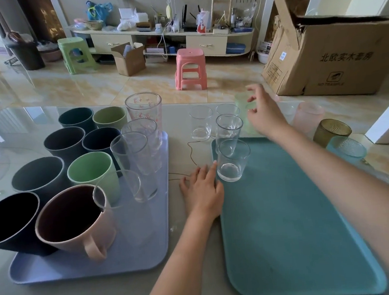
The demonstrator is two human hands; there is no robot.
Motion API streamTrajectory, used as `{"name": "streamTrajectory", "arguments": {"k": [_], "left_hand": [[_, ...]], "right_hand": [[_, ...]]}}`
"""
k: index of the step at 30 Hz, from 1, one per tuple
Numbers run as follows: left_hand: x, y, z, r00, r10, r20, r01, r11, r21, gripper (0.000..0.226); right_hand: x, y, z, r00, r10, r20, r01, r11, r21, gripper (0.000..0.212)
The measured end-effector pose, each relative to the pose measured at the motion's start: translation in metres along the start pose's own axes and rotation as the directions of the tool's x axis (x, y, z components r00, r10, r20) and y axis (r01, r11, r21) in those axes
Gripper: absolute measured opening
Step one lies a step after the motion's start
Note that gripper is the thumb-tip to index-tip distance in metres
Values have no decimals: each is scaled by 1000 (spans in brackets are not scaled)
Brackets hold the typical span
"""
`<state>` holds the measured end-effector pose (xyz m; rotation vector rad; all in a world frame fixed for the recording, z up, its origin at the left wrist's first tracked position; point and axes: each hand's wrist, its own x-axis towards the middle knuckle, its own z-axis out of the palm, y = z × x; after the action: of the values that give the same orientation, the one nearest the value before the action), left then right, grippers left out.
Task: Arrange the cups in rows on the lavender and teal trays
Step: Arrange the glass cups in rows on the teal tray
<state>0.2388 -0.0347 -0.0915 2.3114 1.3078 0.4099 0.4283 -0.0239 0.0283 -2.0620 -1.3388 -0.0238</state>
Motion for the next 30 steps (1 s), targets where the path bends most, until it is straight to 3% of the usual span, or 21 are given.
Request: {"name": "streamTrajectory", "arguments": {"k": [2, 4, 6, 9, 13, 19, 25, 30], "left_hand": [[0, 0, 2, 1000, 7, 8, -7, 1000, 26, 54], [1, 0, 3, 1000, 4, 10, -4, 999, 34, 54], [1, -1, 3, 1000, -2, 15, 1, 999, 39, 54], [1, -2, 4, 1000, 2, 12, -2, 999, 47, 54], [1, -2, 5, 1000, -2, 10, 1, 999, 44, 54], [1, -1, 5, 1000, -6, 28, 5, 998, 56, 64], [0, -1, 2, 999, -9, 33, 8, 999, 39, 55], [-3, 1, -1, 999, 1, 38, -2, 999, 35, 54]], "right_hand": [[29, 2, 1, 979, -122, 166, 171, 929, -327, 69], [54, 1, 2, 923, -112, 368, 296, 817, -495, 83], [70, -1, 8, 873, -17, 488, 323, 771, -550, 99], [86, 3, 24, 839, 115, 531, 258, 775, -576, 107], [98, 12, 45, 800, 120, 588, 264, 809, -524, 104], [96, 28, 44, 847, 32, 530, 131, 955, -266, 93], [80, 22, 15, 977, -63, 203, 99, 980, -172, 87], [31, 14, -37, 1000, -29, 8, 29, 999, 18, 85]]}}
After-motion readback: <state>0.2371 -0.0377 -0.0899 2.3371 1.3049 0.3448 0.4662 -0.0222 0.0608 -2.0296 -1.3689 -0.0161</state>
